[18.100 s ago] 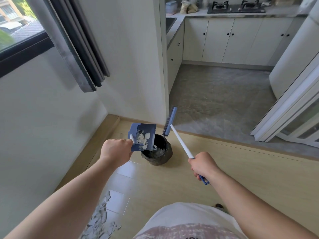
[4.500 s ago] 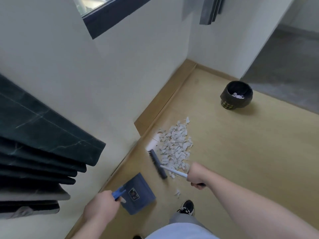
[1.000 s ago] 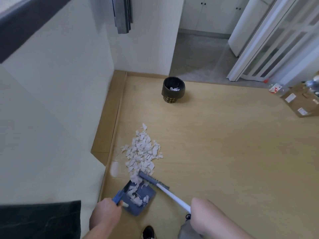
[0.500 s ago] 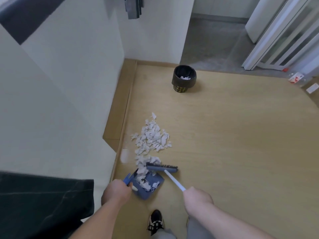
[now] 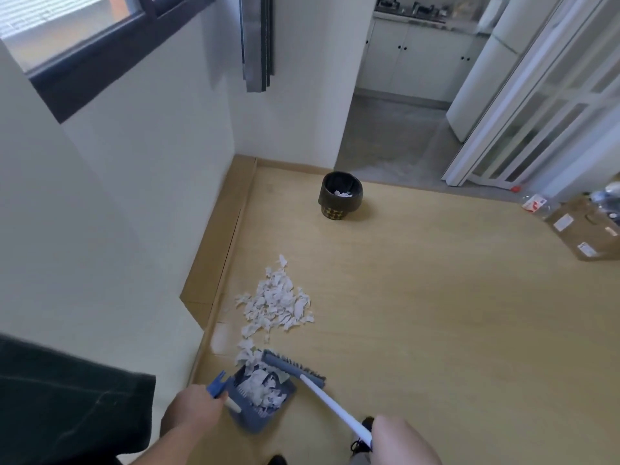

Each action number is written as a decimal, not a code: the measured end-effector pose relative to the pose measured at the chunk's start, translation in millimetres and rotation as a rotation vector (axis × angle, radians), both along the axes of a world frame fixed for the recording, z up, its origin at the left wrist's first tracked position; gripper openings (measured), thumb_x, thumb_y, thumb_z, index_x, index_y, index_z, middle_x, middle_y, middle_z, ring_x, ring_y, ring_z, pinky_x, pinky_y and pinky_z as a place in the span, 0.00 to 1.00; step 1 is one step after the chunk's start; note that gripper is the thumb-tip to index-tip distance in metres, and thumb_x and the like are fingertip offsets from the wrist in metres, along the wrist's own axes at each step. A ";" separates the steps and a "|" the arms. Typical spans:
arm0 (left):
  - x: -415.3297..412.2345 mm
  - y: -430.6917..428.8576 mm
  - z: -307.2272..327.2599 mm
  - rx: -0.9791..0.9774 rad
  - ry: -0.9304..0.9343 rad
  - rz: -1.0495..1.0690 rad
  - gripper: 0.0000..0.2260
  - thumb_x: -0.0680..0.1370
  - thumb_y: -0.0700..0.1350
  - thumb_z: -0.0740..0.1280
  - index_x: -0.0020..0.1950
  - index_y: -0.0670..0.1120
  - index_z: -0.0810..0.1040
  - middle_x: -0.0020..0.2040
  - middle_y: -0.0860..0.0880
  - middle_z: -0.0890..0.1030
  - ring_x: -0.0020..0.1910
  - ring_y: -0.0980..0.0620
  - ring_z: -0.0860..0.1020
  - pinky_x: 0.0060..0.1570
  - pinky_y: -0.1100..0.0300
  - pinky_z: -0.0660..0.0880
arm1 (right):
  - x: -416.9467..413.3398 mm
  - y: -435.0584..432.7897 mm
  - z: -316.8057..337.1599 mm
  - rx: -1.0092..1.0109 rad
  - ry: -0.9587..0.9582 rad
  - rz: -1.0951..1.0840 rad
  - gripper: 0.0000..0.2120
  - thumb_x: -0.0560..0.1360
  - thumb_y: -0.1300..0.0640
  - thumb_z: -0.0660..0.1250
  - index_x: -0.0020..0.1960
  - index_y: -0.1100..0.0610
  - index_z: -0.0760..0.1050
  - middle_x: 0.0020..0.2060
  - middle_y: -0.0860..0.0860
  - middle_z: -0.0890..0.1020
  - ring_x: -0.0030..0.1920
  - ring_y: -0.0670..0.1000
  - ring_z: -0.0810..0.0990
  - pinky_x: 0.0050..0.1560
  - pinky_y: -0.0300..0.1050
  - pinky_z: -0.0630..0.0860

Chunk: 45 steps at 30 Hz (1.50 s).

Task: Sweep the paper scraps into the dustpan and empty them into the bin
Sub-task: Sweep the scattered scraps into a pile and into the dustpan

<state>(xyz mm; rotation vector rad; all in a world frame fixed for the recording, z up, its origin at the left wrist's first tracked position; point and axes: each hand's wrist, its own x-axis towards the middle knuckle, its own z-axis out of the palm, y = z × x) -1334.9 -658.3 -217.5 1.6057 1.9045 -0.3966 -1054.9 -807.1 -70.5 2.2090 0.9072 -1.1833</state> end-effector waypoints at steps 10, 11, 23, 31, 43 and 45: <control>7.5 17.6 14.0 -0.121 0.000 -0.073 0.16 0.79 0.63 0.61 0.50 0.52 0.80 0.46 0.49 0.82 0.42 0.50 0.80 0.43 0.60 0.77 | -28.1 17.7 -58.4 0.119 -0.037 0.003 0.17 0.81 0.62 0.54 0.65 0.54 0.74 0.37 0.47 0.69 0.52 0.52 0.79 0.48 0.43 0.73; 4.0 19.7 4.9 -0.126 0.005 -0.091 0.19 0.78 0.65 0.60 0.55 0.54 0.81 0.48 0.50 0.83 0.42 0.50 0.80 0.43 0.60 0.78 | -32.7 19.4 -63.9 0.107 -0.045 -0.003 0.19 0.81 0.63 0.53 0.67 0.54 0.74 0.41 0.47 0.74 0.51 0.52 0.79 0.48 0.44 0.74; -2.0 -2.0 10.4 -0.020 -0.070 -0.025 0.18 0.77 0.63 0.63 0.48 0.50 0.83 0.38 0.50 0.81 0.35 0.51 0.80 0.33 0.61 0.74 | -42.9 9.2 -46.3 0.082 -0.003 0.114 0.11 0.80 0.62 0.57 0.57 0.53 0.75 0.37 0.48 0.68 0.44 0.53 0.74 0.45 0.44 0.75; 24.2 -34.0 47.7 0.075 -0.059 -0.030 0.17 0.76 0.62 0.63 0.38 0.50 0.79 0.36 0.51 0.80 0.35 0.50 0.80 0.37 0.60 0.78 | 7.5 -36.6 7.2 0.120 -0.062 -0.158 0.03 0.76 0.55 0.60 0.47 0.55 0.71 0.39 0.52 0.77 0.31 0.52 0.74 0.27 0.42 0.68; 112.1 -20.0 115.3 0.236 -0.103 -0.098 0.18 0.74 0.64 0.65 0.36 0.51 0.80 0.33 0.53 0.81 0.33 0.51 0.80 0.35 0.60 0.79 | 95.7 -58.2 -4.2 0.301 0.073 -0.740 0.04 0.74 0.62 0.63 0.43 0.61 0.70 0.30 0.57 0.75 0.21 0.51 0.69 0.25 0.37 0.65; 136.4 -10.1 132.8 0.266 -0.170 -0.089 0.18 0.75 0.62 0.66 0.35 0.51 0.80 0.30 0.53 0.81 0.32 0.52 0.80 0.32 0.61 0.77 | 115.0 -58.1 -8.0 0.399 0.140 -0.918 0.06 0.74 0.61 0.65 0.47 0.64 0.72 0.29 0.57 0.74 0.21 0.49 0.67 0.25 0.38 0.63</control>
